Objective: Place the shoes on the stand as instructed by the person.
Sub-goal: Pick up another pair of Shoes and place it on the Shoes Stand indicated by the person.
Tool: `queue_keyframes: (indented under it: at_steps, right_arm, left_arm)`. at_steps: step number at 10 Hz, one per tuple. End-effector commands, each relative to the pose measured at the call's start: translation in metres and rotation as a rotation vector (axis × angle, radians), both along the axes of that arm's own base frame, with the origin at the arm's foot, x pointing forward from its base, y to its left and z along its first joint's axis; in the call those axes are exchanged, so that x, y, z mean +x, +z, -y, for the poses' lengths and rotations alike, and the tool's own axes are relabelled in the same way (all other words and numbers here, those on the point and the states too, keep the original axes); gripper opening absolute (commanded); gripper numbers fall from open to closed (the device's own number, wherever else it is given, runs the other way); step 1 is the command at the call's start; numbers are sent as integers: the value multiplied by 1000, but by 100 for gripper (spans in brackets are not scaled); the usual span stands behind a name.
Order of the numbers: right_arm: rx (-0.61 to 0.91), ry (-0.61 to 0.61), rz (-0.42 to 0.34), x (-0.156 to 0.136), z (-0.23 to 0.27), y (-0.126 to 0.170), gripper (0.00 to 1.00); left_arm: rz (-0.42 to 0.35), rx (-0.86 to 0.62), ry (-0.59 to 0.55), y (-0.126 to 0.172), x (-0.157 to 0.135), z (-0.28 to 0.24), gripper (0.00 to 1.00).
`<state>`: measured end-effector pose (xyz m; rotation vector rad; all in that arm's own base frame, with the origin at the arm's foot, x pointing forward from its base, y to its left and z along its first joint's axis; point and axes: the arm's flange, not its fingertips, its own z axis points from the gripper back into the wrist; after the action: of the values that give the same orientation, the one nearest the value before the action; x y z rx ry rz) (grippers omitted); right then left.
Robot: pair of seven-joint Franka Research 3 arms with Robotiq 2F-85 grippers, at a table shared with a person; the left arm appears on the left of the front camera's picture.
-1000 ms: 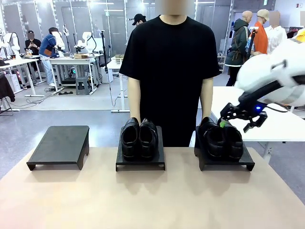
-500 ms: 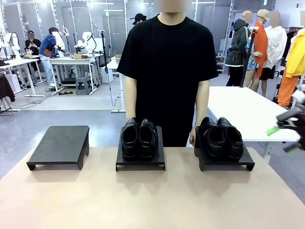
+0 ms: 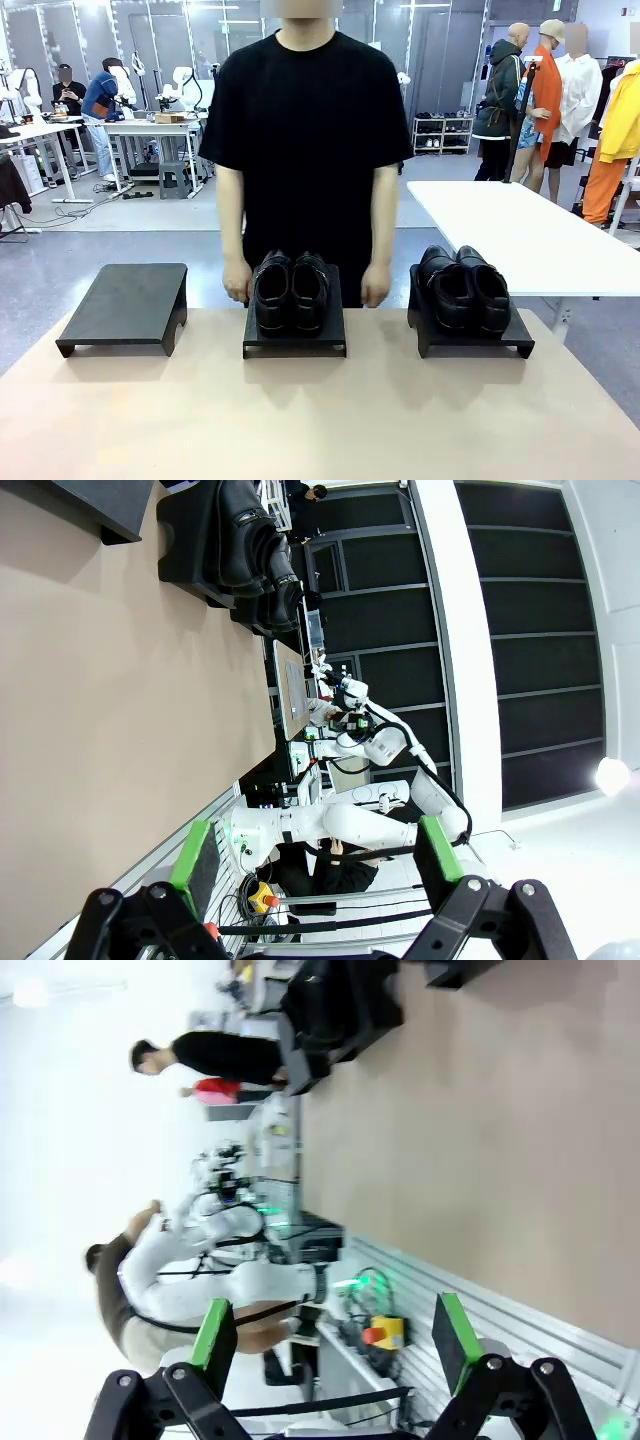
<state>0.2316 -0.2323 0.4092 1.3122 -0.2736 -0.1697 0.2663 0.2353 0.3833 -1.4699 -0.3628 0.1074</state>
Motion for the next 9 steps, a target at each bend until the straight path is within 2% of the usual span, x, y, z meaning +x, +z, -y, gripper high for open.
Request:
queue_keyframes:
  at_steps: [1,3,4,9]
  right_arm:
    - [69,17,22,6,6,-18,100]
    - [88,-13,19,17,7,-19,100]
    - [69,4,0,-8,5,-22,100]
    - [69,4,0,-8,5,-22,100]
  left_arm:
    - [16,8,11,2,-1,2,100]
    - [16,8,11,2,-1,2,100]
    - [16,8,11,2,-1,2,100]
    - [16,8,11,2,-1,2,100]
